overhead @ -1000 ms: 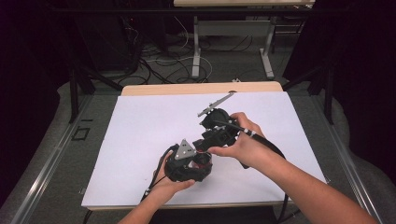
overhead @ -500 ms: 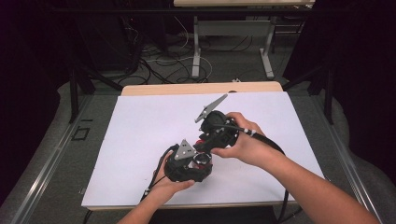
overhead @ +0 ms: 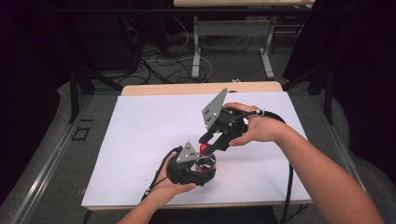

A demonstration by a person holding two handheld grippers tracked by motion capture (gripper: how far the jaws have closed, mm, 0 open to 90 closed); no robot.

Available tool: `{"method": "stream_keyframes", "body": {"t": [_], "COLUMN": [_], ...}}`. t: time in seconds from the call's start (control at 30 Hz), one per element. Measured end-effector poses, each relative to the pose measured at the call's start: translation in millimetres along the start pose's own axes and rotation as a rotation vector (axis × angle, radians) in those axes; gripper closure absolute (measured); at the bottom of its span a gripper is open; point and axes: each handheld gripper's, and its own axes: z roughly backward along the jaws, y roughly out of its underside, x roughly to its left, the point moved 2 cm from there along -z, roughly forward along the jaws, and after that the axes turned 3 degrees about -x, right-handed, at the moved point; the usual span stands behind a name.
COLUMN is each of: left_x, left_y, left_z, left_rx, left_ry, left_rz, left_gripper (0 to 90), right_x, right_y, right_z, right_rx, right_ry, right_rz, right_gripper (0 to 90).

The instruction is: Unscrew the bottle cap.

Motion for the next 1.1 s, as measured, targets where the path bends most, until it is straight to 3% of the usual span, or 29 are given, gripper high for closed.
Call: {"method": "stream_keyframes", "body": {"t": [0.03,0.1,0.17,0.2,0.23,0.27,0.3,0.33,0.37,0.4,0.43,0.47,0.6,0.77,0.83,1.0,1.1], "left_x": [0.0,1.4,3.2,4.6,5.3,6.3,6.8,8.2,8.5,8.2,9.0,9.1,8.5,6.0,5.3,5.8,6.0], "left_y": [0.5,0.7,0.2,-0.1,-0.1,-0.2,-0.2,-0.3,-0.1,0.4,0.6,1.0,0.6,-0.2,-0.1,-0.4,0.0], "left_z": [0.4,0.5,1.7,2.9,2.9,3.3,3.3,3.1,3.2,2.8,2.8,2.6,2.8,2.2,2.0,2.8,2.6], "left_rx": [0.008,0.008,0.010,0.015,0.004,0.001,-0.004,-0.009,-0.002,-0.002,0.001,0.000,0.001,-0.002,-0.002,0.000,0.007], "left_ry": [-0.004,-0.010,-0.017,-0.025,-0.037,-0.046,-0.059,-0.075,-0.088,-0.091,-0.103,-0.104,-0.114,-0.120,-0.125,-0.132,-0.125], "left_rz": [0.005,0.014,0.024,0.020,0.032,0.037,0.044,0.039,0.040,0.048,0.043,0.049,0.044,0.045,0.043,0.043,0.038], "left_gripper": [29.1,29.1,29.0,29.0,29.0,29.0,29.0,29.0,29.0,29.0,29.0,29.0,29.0,29.0,29.0,29.0,29.0], "right_x": [-0.5,0.7,1.9,1.9,3.6,7.6,7.6,11.7,11.7,14.2,17.7,17.7,23.4,28.1,28.6,28.2,26.7], "right_y": [0.6,0.2,-1.6,-1.6,-5.0,-6.7,-6.7,-9.4,-9.4,-10.2,-10.9,-10.9,-13.0,-16.3,-16.9,-17.8,-18.0], "right_z": [-1.0,-1.8,-0.4,-0.4,1.5,3.0,3.0,4.4,4.4,4.5,2.6,2.6,-3.9,-13.5,-18.1,-21.9,-22.1], "right_rx": [-0.010,-0.003,-0.007,-0.007,-0.027,-0.035,-0.035,-0.071,-0.071,-0.076,-0.089,-0.089,-0.097,-0.062,-0.044,-0.011,0.005], "right_ry": [-0.001,0.025,0.071,0.071,0.158,0.204,0.204,0.308,0.308,0.353,0.422,0.422,0.449,0.504,0.490,0.492,0.482], "right_rz": [0.016,-0.002,-0.119,-0.119,-0.236,-0.310,-0.310,-0.388,-0.388,-0.444,-0.537,-0.537,-0.660,-0.724,-0.769,-0.759,-0.702], "right_gripper": [60.7,55.7,46.8,46.8,42.2,42.3,42.3,43.6,43.6,45.8,47.6,47.6,53.0,54.7,57.7,60.2,60.8]}}
